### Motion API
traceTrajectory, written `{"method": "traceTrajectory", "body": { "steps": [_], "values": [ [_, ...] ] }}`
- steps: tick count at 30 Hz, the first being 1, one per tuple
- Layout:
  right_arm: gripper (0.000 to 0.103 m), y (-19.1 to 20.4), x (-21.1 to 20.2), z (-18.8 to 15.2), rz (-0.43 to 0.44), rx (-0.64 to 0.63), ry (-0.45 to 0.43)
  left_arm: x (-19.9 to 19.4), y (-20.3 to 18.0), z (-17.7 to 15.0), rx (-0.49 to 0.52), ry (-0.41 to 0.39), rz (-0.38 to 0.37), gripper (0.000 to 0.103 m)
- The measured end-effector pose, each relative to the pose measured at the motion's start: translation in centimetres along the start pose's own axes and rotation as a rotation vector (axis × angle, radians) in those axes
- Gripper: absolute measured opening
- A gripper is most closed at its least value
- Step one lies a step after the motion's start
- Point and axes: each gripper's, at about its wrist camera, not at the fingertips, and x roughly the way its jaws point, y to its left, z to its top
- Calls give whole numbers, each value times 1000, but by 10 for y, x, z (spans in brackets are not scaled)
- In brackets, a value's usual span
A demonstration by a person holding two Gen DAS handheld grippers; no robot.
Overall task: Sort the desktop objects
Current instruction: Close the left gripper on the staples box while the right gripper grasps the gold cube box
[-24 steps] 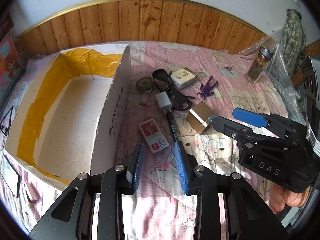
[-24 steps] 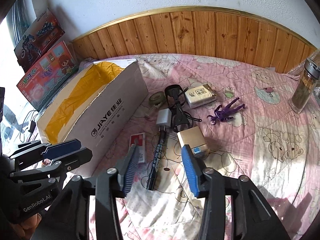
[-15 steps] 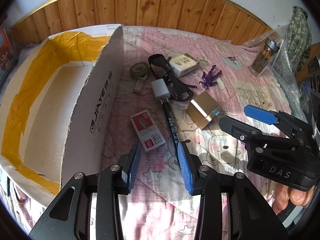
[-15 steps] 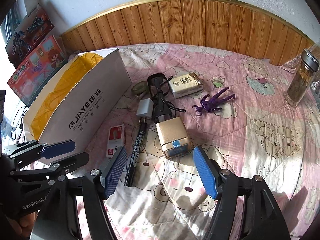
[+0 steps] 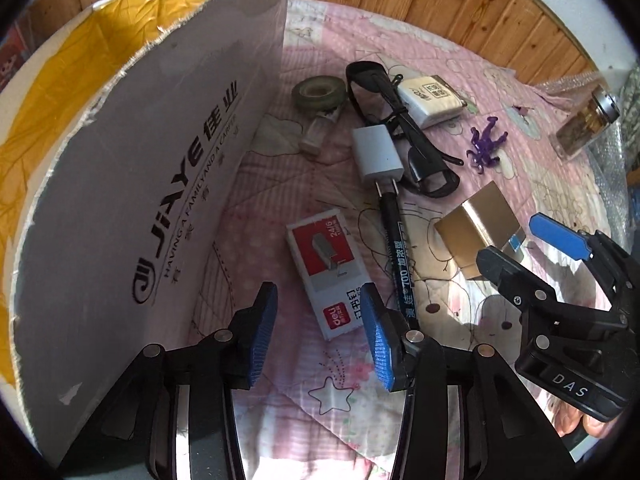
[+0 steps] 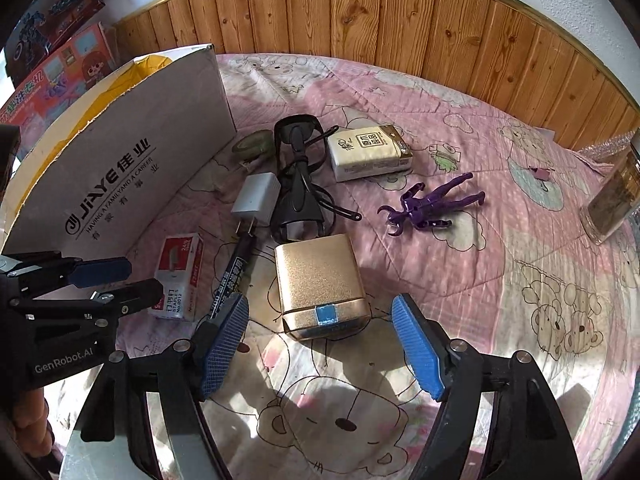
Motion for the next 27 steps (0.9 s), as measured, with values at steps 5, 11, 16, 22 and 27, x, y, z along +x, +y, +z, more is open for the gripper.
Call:
{"method": "traceTrajectory", "body": {
  "steps": [5,11,16,22,27],
  "values": [
    [75,-5,10,5,7,-19,-3,19,-7,4,-36,14,-19,49],
    [65,-10,21,5,47,-24,20,27,-18,8,-25,-51,33,56],
    [51,-8,23,5,77,-33,32,28,-15,6,-29,-74,11,56],
    [51,-10,22,5,91,-27,41,24,-19,3,-15,-81,32,52],
    [51,-9,15,7,110,-20,36,21,-19,-1,-14,-84,51,41]
  ]
}}
